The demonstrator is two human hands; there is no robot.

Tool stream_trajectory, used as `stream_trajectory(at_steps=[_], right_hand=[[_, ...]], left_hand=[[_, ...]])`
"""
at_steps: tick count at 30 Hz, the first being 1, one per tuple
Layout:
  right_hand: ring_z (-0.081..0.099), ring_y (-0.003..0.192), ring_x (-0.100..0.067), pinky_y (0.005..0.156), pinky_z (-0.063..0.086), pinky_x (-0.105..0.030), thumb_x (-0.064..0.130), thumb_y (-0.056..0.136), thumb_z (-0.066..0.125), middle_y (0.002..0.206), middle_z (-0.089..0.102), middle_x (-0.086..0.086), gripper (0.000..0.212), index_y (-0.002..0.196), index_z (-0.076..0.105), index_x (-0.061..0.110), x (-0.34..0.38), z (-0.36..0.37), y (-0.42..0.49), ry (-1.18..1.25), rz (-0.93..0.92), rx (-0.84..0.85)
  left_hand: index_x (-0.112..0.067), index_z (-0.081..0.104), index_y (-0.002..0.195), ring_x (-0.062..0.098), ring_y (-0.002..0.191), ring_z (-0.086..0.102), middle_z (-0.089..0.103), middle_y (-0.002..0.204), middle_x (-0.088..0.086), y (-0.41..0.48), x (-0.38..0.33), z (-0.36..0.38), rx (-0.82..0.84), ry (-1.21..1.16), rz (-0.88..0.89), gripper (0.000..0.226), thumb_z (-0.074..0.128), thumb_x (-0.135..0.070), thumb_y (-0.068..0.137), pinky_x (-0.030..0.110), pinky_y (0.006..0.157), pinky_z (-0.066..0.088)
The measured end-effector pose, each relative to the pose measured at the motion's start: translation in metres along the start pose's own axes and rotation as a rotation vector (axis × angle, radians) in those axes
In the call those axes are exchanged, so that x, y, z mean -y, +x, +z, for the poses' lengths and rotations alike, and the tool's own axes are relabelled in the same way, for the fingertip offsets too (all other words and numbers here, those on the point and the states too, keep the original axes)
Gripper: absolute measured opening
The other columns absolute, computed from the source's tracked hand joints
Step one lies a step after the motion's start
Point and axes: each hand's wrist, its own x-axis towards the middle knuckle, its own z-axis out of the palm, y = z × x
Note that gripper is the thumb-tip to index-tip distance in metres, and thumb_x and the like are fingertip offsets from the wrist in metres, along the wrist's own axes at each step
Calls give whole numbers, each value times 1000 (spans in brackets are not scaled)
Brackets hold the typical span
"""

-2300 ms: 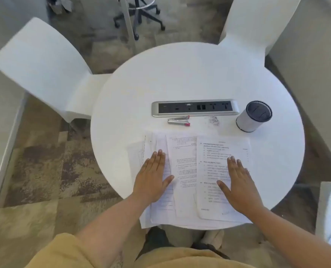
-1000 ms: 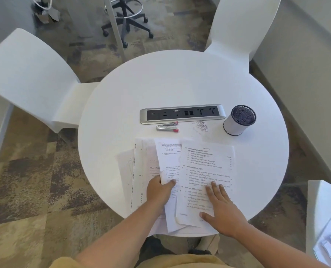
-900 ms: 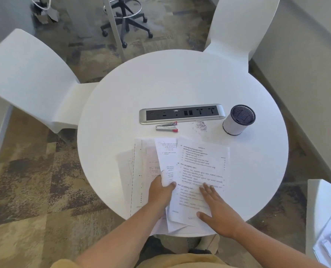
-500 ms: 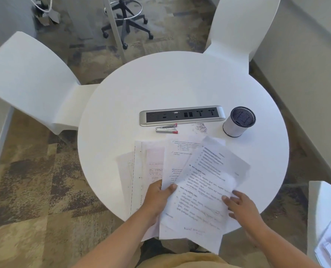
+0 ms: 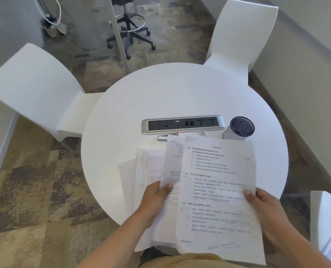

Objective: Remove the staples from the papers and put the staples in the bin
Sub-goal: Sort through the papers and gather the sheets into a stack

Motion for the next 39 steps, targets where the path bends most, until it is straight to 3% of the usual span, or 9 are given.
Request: stream_trajectory(at_steps=[8, 15, 17, 20, 25, 31, 33, 35, 39], right_hand=[[70, 99, -25, 86, 57, -47, 33, 86, 69, 112, 72, -2, 37, 119, 60, 18, 10, 38, 7, -95, -68, 57], [75, 79, -35, 78, 58, -51, 21, 93, 62, 90, 78, -14, 20, 105, 69, 6, -1, 25, -7, -133, -20, 17], [75, 76, -35, 76, 58, -50, 23, 92, 63, 87, 78, -13, 22, 105, 68, 6, -5, 22, -10, -130, -3, -33], [75, 77, -36, 79, 57, -54, 30, 87, 66, 88, 78, -14, 30, 104, 69, 5, -8, 18, -17, -103, 23, -73], [75, 79, -37, 82, 56, -55, 50, 58, 81, 88, 78, -14, 56, 95, 74, 9, -14, 11, -25, -99, 28, -132], [66, 76, -20, 65, 46, -28, 26, 88, 68, 72, 77, 0, 26, 99, 73, 4, -12, 0, -29, -176, -22, -236], [61, 72, -14, 62, 40, -23, 25, 89, 67, 82, 74, -6, 27, 101, 73, 1, -13, -7, -29, -203, -34, -259], [62, 74, -15, 62, 40, -23, 25, 89, 67, 91, 76, -11, 27, 101, 73, 2, -15, -14, -29, -196, -17, -275], [62, 66, -13, 57, 42, -22, 23, 89, 66, 53, 69, 22, 15, 84, 71, 10, -16, -20, -36, -210, 6, -353]], left_hand=[[-18, 77, 108, 23, 99, 76, 79, 106, 5, -9, -17, 21, 124, -43, -19, 17, 67, -18, 94, 39, 88, 61], [-25, 74, 113, 15, 108, 72, 77, 113, -6, -10, -7, 14, 136, -16, -53, 27, 54, -39, 101, 37, 100, 53], [-29, 69, 123, 9, 105, 70, 74, 119, -9, -5, 0, 10, 89, 38, -56, 31, 50, -41, 102, 28, 93, 53], [-21, 51, 143, 10, 101, 66, 67, 116, -9, 10, 13, -1, -141, 304, -26, 49, 55, -43, 99, 30, 92, 53], [-18, 47, 142, 16, 111, 59, 57, 123, -5, 50, 12, -27, -355, 651, 86, 60, 67, -40, 90, 32, 94, 49], [-19, 41, 145, 28, 127, 53, 49, 135, 6, 98, -8, -52, -478, 901, 66, 79, 76, -48, 80, 42, 97, 51], [-20, 28, 152, 28, 130, 48, 45, 138, 7, 106, -9, -53, -485, 990, 49, 97, 78, -53, 76, 42, 100, 48], [-18, 33, 148, 28, 129, 47, 44, 138, 7, 113, -9, -52, -514, 1040, 32, 99, 80, -56, 70, 40, 101, 46], [-24, 51, 131, 27, 125, 45, 45, 133, 5, 118, -9, -48, -554, 1033, 40, 81, 84, -57, 65, 39, 101, 43]])
